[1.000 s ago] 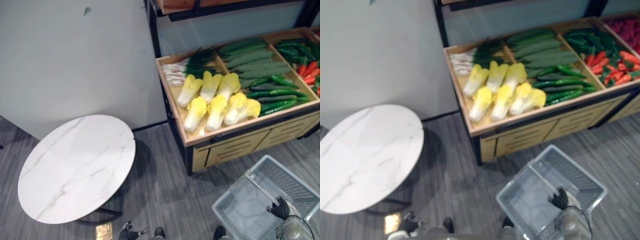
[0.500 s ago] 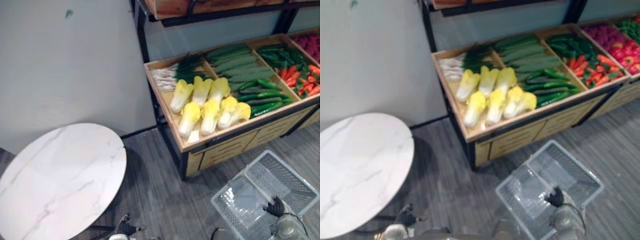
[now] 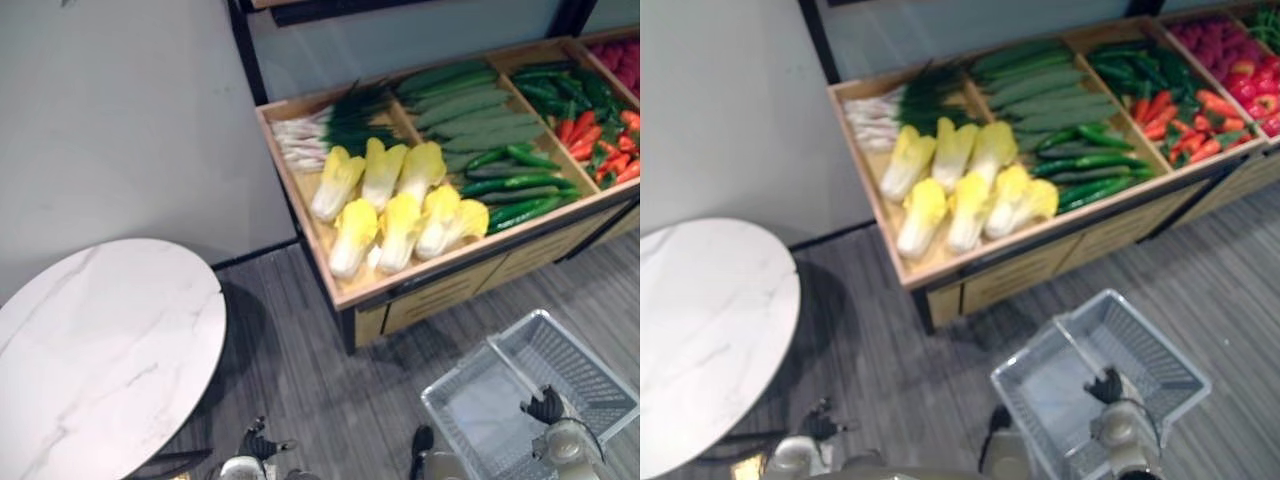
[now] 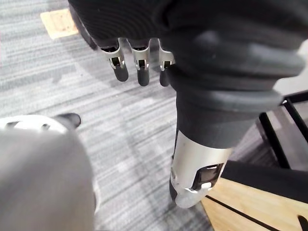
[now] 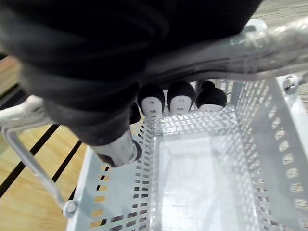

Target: Pick vegetable in the basket

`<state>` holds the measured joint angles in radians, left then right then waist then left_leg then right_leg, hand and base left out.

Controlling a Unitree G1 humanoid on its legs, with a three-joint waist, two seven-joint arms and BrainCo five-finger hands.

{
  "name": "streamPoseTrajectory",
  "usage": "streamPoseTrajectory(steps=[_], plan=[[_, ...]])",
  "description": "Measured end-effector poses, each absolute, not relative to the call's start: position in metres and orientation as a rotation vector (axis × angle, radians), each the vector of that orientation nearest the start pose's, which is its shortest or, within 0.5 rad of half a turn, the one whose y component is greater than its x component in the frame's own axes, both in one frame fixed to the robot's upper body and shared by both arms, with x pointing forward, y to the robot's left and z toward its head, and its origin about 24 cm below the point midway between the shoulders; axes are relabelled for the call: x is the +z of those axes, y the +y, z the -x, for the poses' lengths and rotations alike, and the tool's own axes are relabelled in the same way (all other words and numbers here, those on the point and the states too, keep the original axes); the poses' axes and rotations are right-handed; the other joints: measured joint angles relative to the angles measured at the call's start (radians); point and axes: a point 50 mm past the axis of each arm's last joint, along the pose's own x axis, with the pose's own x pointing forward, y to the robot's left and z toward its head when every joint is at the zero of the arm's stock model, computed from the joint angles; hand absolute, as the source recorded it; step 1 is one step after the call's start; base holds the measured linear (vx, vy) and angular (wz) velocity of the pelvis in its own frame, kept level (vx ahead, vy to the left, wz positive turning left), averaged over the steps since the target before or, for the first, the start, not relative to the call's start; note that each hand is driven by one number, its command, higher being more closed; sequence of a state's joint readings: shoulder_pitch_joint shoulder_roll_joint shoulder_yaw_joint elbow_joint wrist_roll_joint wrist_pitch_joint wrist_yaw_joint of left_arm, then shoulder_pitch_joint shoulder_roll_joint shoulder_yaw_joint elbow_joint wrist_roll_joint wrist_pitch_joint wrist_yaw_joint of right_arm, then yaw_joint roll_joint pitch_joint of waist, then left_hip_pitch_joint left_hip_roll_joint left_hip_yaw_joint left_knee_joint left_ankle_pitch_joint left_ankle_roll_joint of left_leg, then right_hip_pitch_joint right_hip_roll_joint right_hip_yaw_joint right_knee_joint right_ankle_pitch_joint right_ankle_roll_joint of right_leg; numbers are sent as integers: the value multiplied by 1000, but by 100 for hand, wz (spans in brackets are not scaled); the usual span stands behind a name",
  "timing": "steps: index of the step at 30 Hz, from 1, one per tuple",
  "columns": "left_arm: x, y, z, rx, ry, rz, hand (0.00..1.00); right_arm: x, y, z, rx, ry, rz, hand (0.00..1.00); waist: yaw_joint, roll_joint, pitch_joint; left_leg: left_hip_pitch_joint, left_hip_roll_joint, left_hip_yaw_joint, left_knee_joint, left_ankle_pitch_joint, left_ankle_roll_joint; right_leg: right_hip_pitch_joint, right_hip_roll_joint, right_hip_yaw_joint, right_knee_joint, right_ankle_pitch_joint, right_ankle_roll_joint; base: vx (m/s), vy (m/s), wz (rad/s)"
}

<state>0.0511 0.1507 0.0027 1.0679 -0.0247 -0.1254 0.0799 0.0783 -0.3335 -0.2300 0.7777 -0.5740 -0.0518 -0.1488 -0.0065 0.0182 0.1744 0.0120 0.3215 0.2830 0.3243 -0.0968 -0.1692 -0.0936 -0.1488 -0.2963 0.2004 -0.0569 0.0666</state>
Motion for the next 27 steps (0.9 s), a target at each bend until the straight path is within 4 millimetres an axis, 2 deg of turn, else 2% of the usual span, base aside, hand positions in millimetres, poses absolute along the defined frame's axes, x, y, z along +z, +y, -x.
streamPoseTrajectory(steps=[2,3,4,7,8,9,11,12,13,15,18,19,22,23,25,26,27], plan=[[-152,214,-112,167,987,-149,0,-93,-312,-136,-239,825,826,100,-1,-3,0,-46,27,-26,120,54,30,45,4,-25,16,-38,-13,62,-206,37],[-152,213,-112,166,986,-147,0,-92,-314,-134,-258,826,808,100,0,-6,0,-57,25,-30,136,91,29,54,2,-22,7,-39,-15,39,-147,22],[-152,212,-112,165,986,-145,0,-91,-316,-135,-273,820,799,100,1,-4,-1,-67,21,-37,139,102,31,54,-1,-21,0,-39,-16,13,-94,9],[-153,210,-111,166,991,-139,0,-86,-322,-137,-329,805,782,100,-2,1,-2,-79,-37,-50,44,42,16,46,-21,-16,-26,-29,-13,-8,7,4],[-153,210,-109,171,996,-138,0,-85,-324,-137,-344,802,773,100,-1,1,-2,-75,-67,-55,-31,21,13,45,-21,-9,-35,-24,-11,13,132,-14],[-153,211,-108,179,997,-139,0,-83,-325,-139,-370,791,752,100,-1,5,-3,-70,-99,-89,-146,20,12,43,-16,7,-43,-23,-9,20,155,-25],[-155,209,-104,178,1008,-134,0,-82,-329,-138,-389,795,747,100,4,20,-3,-62,-112,-143,-230,29,12,42,2,36,-45,-18,1,37,158,-58],[-156,210,-98,186,1024,-134,0,-84,-327,-138,-402,799,728,100,14,15,-4,-55,-126,-154,-226,45,14,42,2,77,-54,-9,19,60,172,-66],[-156,212,-97,192,1026,-139,0,-84,-326,-137,-402,798,725,100,10,22,-15,-57,-136,-155,-223,30,14,45,-1,85,-76,0,31,89,218,-45],[-155,218,-100,201,1022,-162,0,-85,-326,-134,-409,802,716,100,-2,-4,-12,-83,-176,-126,-164,-8,49,46,-31,121,-127,42,71,110,216,-26],[-154,218,-100,193,1020,-171,0,-84,-327,-136,-417,795,711,100,-1,-8,-13,-88,-222,-98,-97,-57,94,45,-65,186,-167,83,98,102,210,-56],[-154,218,-101,189,1018,-174,0,-84,-326,-137,-417,792,710,100,-2,-8,-12,-88,-227,-92,-89,-67,98,40,-71,200,-167,87,100,93,213,-64],[-153,218,-106,182,1006,-184,0,-84,-324,-148,-411,789,697,100,9,-10,-11,-83,-225,-12,-52,-115,113,4,-70,268,-166,126,77,35,189,-84],[-153,218,-105,181,1007,-186,0,-84,-320,-156,-394,781,699,100,12,-9,-12,-73,-212,29,-47,-129,116,-19,-56,278,-168,167,49,-22,152,-86],[-154,219,-103,183,1018,-189,0,-84,-314,-165,-363,768,705,100,14,-11,-10,-59,-197,72,-51,-139,116,-35,-36,271,-180,220,22,-53,84,-94],[-155,219,-101,186,1028,-191,0,-85,-310,-168,-339,763,713,100,14,-16,-12,-52,-189,98,-59,-142,117,-40,-26,263,-205,265,18,-71,29,-79],[-155,220,-100,188,1029,-193,0,-85,-309,-168,-327,762,717,100,14,-20,-12,-50,-189,102,-63,-143,116,-42,-26,257,-214,277,14,-94,13,-64]])
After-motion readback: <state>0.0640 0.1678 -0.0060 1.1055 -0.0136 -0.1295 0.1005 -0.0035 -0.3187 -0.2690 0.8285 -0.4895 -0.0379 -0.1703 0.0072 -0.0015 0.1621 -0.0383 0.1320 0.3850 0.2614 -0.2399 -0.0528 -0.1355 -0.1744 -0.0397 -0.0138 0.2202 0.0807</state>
